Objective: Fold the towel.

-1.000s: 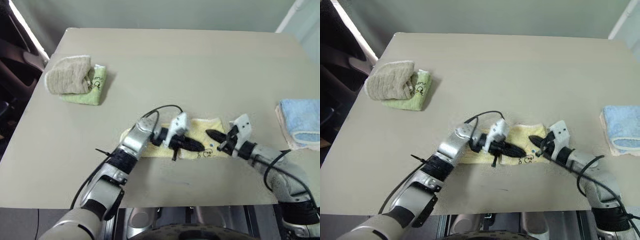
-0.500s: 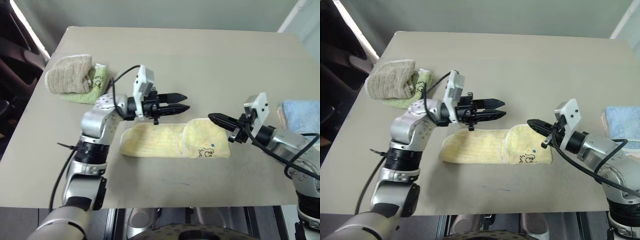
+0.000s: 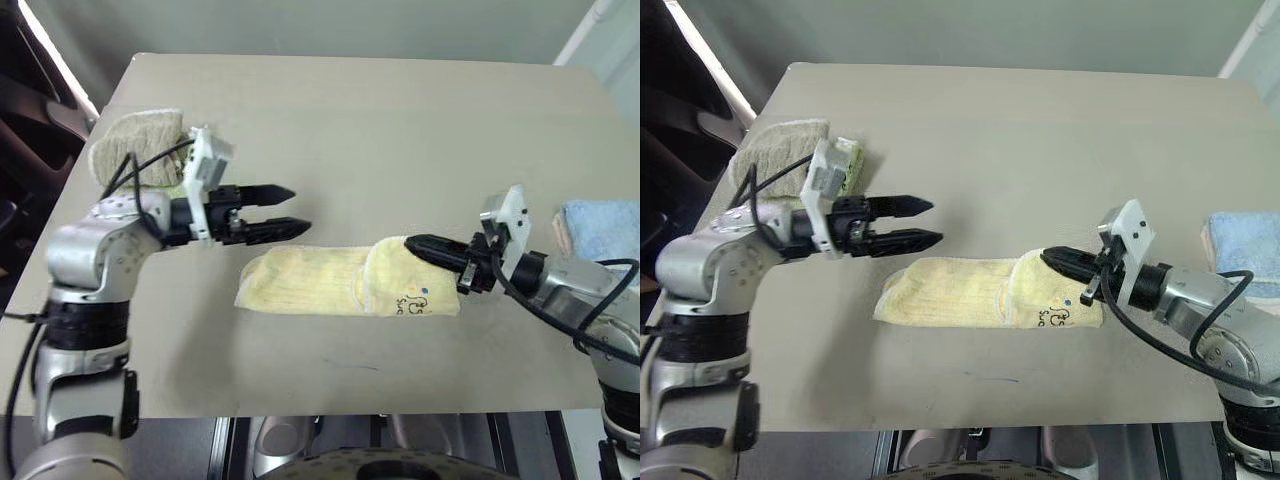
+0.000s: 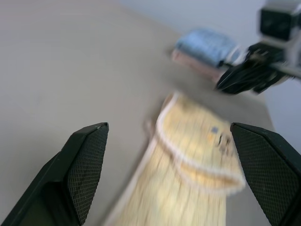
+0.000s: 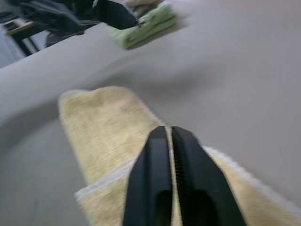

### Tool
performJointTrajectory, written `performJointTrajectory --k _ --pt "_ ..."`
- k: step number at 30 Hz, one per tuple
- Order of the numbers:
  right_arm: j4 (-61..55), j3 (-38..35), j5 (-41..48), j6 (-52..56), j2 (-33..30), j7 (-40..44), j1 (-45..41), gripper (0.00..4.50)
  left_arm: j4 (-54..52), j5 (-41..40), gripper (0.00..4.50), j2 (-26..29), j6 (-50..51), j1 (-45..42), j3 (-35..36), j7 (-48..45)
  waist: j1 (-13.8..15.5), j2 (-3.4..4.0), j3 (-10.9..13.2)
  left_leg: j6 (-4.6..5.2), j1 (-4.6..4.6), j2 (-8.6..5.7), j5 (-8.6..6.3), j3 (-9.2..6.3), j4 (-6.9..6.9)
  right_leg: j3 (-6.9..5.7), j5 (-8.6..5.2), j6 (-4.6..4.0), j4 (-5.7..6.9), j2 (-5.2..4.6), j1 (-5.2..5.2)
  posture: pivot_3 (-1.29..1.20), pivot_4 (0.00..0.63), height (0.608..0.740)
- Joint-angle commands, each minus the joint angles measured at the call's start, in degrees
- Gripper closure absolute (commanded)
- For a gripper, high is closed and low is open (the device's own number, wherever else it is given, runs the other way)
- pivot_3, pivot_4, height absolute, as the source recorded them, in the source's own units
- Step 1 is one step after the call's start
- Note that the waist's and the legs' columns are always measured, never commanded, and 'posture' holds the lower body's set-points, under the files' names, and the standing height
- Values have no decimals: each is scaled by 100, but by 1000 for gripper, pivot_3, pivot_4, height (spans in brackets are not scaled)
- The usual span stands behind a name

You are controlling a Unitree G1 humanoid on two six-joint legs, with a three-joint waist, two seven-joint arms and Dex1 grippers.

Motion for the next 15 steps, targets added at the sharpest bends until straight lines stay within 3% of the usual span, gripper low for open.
performJointTrajectory --k 1,10,15 --pt "-240 -1 116 -134 -120 302 12 3008 -111 -126 0 398 131 344 282 -170 1 0 0 -1 -1 0 -1 -3 0 -1 -2 -2 0 1 0 0 150 733" --pt "43 169 -140 -262 -102 329 -238 12 -125 -379 0 1319 671 1438 718 -331 -28 -2 -1 -23 -1 2 -14 -11 -7 -3 -13 -24 15 5 -16 0 150 733" --pt "323 196 -185 -221 195 84 -478 12 -247 -1282 0 1337 2067 1514 1287 94 -27 -3 -2 -46 -2 4 -20 -11 -20 -4 -16 -37 25 7 -27 0 150 733"
